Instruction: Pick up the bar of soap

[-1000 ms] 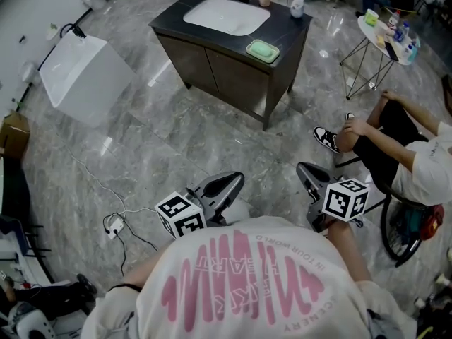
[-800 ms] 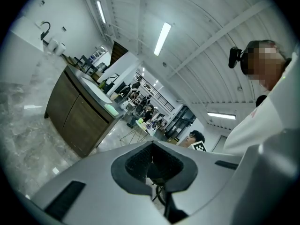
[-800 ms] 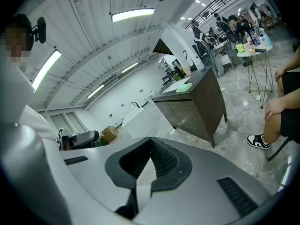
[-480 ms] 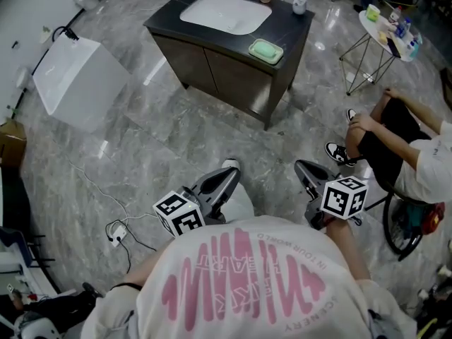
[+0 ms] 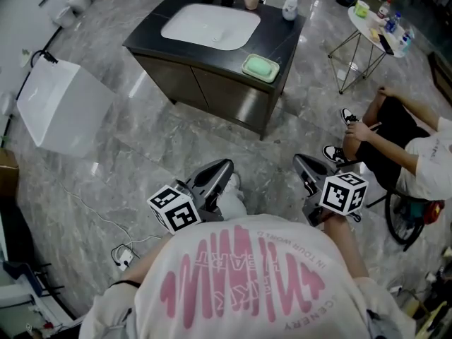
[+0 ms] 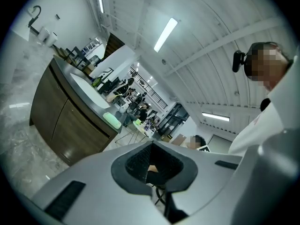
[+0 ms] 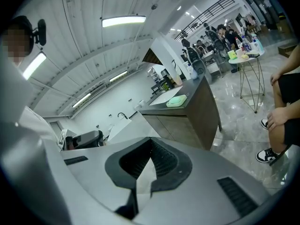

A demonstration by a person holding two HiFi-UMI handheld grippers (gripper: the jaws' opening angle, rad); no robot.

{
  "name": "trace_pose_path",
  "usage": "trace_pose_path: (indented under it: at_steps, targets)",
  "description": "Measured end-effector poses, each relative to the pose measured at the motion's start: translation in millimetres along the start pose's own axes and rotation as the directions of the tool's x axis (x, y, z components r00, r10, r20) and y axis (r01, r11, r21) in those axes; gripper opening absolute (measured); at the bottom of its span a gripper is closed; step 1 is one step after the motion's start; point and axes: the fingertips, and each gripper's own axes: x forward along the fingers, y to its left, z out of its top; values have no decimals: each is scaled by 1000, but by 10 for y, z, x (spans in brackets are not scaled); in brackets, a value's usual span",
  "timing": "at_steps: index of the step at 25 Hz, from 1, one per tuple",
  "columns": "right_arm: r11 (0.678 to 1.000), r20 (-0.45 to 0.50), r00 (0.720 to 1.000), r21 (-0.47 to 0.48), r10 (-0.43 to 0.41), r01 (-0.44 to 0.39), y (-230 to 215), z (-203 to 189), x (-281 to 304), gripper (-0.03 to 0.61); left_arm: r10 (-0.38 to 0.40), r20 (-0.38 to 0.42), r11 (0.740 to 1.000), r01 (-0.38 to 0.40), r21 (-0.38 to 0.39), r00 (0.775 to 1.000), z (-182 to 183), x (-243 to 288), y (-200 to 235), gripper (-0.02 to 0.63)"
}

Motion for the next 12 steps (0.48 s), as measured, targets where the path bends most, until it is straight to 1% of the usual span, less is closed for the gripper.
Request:
trace_pose_path:
  at_steps: [3,5,8,12]
  targets:
    - [1000,-5,1000,-7,5,-5,61,132,220,11,-6,-7,1000,6,5,1000,145,70,156,9]
    - [1000,-9,1000,-14,4,-4,79,224,331,11,0,2,1000,0,-9,1000,222,105,268,9]
    - [1000,-13,1000,-11,-10,10,72,322,425,11,2,4,999,-2,-41,1000,309,144,376,9]
    - [999,-19,999,-9,-31,31,81,421,509,11,4,11,999,-4,-41,1000,479,166,527,9]
